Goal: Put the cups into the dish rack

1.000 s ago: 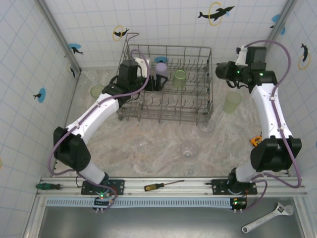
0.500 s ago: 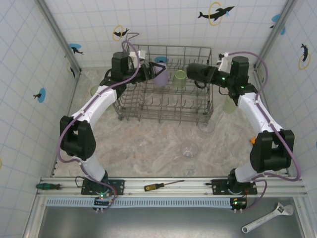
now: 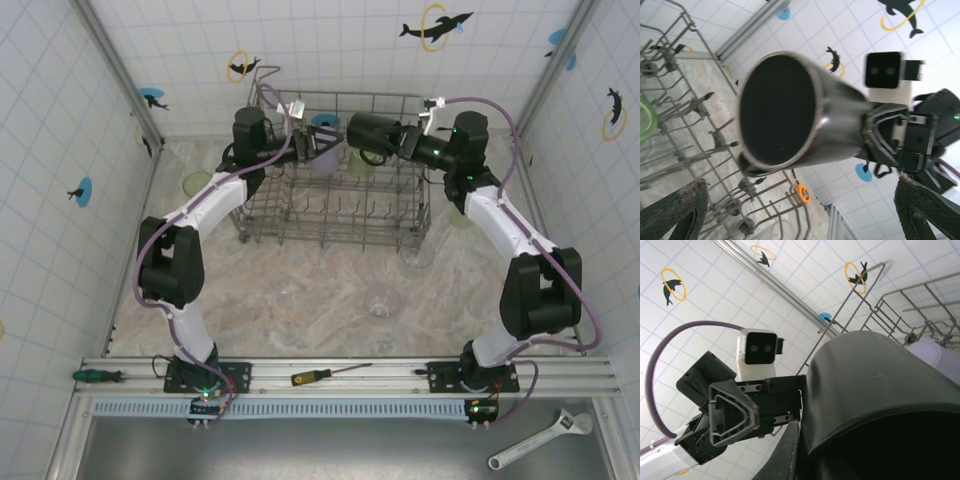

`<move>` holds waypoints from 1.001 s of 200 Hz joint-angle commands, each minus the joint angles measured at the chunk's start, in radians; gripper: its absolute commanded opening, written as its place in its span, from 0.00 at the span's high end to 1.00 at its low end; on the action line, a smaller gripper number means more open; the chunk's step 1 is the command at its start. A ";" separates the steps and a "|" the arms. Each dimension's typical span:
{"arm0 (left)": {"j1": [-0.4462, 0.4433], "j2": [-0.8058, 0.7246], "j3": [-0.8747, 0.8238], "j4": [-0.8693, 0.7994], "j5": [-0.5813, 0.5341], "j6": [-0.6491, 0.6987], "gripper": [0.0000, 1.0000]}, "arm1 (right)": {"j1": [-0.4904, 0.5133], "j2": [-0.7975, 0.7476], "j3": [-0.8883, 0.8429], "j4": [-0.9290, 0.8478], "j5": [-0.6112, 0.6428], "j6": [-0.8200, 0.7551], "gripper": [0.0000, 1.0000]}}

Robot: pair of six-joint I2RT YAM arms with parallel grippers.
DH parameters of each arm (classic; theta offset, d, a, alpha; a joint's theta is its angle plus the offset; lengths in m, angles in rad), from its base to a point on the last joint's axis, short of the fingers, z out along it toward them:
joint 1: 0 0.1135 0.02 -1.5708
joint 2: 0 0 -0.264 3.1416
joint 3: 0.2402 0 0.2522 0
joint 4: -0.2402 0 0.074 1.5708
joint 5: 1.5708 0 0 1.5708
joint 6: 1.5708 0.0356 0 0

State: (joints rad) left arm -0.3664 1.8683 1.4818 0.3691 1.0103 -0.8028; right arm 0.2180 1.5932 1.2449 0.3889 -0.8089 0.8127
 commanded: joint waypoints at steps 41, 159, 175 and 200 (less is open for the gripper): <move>0.007 0.053 0.009 0.186 0.095 -0.058 0.02 | 0.039 0.003 0.046 0.209 -0.063 0.065 1.00; 0.011 0.135 0.076 0.349 0.173 -0.168 0.02 | 0.067 0.047 0.017 0.390 -0.093 0.211 1.00; 0.011 0.137 0.069 0.383 0.185 -0.192 0.02 | 0.067 0.057 0.022 0.401 -0.096 0.223 1.00; 0.011 0.138 0.064 0.422 0.205 -0.219 0.02 | 0.067 0.072 0.016 0.447 -0.101 0.260 1.00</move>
State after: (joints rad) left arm -0.3637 1.9884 1.5269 0.6846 1.1603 -0.9745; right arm 0.2813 1.6600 1.2449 0.6662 -0.8932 1.0348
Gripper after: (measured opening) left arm 0.976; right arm 0.106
